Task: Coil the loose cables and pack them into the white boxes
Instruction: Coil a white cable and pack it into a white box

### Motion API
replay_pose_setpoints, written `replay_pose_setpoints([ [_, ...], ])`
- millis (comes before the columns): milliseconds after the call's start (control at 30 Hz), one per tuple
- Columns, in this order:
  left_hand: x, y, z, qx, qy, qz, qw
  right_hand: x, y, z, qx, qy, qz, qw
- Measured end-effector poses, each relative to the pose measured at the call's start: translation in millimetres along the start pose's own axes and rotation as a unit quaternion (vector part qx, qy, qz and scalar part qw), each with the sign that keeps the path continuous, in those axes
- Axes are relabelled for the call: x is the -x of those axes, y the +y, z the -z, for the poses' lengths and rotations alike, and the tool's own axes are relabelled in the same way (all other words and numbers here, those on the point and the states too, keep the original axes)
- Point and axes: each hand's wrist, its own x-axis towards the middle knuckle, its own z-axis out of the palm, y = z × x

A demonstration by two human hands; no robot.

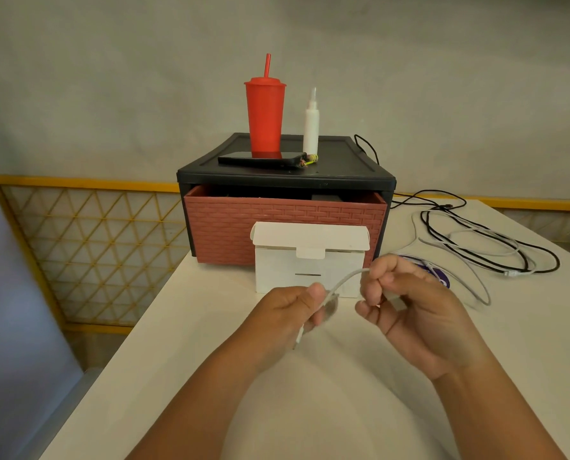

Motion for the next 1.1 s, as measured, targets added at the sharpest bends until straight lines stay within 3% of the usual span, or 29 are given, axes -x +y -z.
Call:
replay_pose_setpoints([
  [100,1.3,-3.1,-1.4,0.002,-0.051,0.004,0.999,-3.7,3.6,4.1,0.1,0.051,0.039,0.993],
  [200,3.8,-3.4,-4.2,0.02,-0.092,0.029,0.995,-7.0,9.5,7.2,0.259,0.067,0.092,0.959],
  [400,4.7,-0.9,-9.1,0.132,-0.1,0.015,0.986,-8.2,24.1,-2.8,0.409,0.075,0.072,0.907],
  [500,3.7,-2.3,-8.9,0.139,-0.093,0.018,0.986,-11.2,30.1,-8.5,0.362,0.103,0.046,0.925],
  [600,2.3,-2.2,-8.6,0.135,-0.08,0.027,0.987,-12.1,26.5,-5.3,0.2,0.119,-0.011,0.973],
  [700,0.8,-5.6,-6.1,0.105,-0.054,0.043,0.992,-11.2,24.5,-1.0,0.101,0.105,-0.064,0.987],
  [1100,0.8,-2.2,-4.7,0.104,-0.046,0.057,0.992,-10.1,31.1,-4.4,0.078,0.005,-0.116,0.99],
])
